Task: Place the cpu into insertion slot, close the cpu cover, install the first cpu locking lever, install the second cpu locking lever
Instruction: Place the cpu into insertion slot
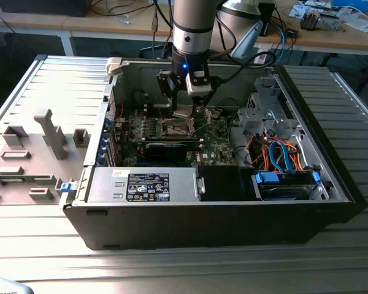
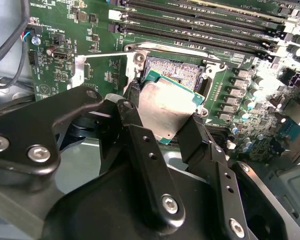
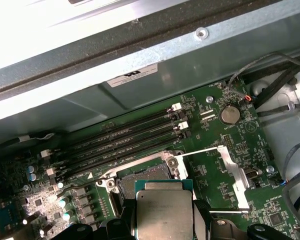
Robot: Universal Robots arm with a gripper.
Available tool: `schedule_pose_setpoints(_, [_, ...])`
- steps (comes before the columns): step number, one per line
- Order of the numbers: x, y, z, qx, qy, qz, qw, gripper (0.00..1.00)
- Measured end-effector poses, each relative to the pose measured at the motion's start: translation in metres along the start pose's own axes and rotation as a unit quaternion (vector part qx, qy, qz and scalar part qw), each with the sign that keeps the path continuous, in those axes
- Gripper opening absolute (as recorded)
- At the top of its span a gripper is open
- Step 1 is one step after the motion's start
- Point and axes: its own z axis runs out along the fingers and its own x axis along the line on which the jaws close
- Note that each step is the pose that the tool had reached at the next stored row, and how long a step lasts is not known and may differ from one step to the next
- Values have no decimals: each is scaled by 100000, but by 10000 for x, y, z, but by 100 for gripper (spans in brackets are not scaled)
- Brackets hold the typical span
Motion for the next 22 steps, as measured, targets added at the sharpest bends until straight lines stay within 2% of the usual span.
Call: schedule_pose_setpoints(22, [0, 0, 2, -11, -26, 958, 99995, 54])
